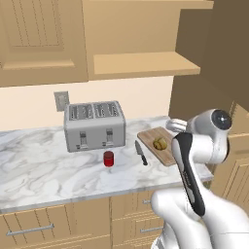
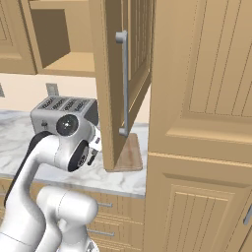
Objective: Pick the bread, place it on the cutting board, pick the jam, place it on the counter, and close the cabinet.
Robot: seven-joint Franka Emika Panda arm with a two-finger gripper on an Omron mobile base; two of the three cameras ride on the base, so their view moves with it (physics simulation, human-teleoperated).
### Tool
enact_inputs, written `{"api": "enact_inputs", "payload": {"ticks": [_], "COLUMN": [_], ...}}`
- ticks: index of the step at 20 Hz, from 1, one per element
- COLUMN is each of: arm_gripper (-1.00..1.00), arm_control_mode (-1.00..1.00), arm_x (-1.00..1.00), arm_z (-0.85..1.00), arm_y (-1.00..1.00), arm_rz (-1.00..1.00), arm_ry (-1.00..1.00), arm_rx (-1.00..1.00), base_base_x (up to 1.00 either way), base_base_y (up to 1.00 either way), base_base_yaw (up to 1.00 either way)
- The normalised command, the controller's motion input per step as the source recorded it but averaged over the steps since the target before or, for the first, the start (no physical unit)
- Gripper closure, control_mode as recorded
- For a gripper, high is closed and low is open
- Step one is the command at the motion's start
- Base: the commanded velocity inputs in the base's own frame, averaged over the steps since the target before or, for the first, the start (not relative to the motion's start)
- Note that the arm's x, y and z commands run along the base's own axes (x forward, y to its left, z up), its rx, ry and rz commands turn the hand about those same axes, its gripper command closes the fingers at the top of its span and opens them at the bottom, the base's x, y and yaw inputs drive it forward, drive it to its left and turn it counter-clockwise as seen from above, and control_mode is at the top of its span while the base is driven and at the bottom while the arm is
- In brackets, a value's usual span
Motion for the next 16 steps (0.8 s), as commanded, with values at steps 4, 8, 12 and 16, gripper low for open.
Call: {"api": "enact_inputs", "payload": {"ticks": [4, 8, 12, 16], "arm_gripper": [-1.0, -1.0, -1.0, -1.0], "arm_control_mode": [-1.0, -1.0, -1.0, -1.0], "arm_x": [-0.48, -0.47, -0.51, -0.53], "arm_z": [0.48, 0.5, 0.52, 0.5], "arm_y": [0.0, 0.0, 0.0, 0.0], "arm_rz": [0.0, 0.0, 0.0, 0.0], "arm_ry": [-0.19, -0.19, -0.12, -0.11], "arm_rx": [0.0, 0.0, 0.0, 0.0], "base_base_x": [0.0, 0.0, 0.0, 0.0], "base_base_y": [0.0, 0.0, 0.0, 0.0], "base_base_yaw": [0.0, 0.0, 0.0, 0.0]}}
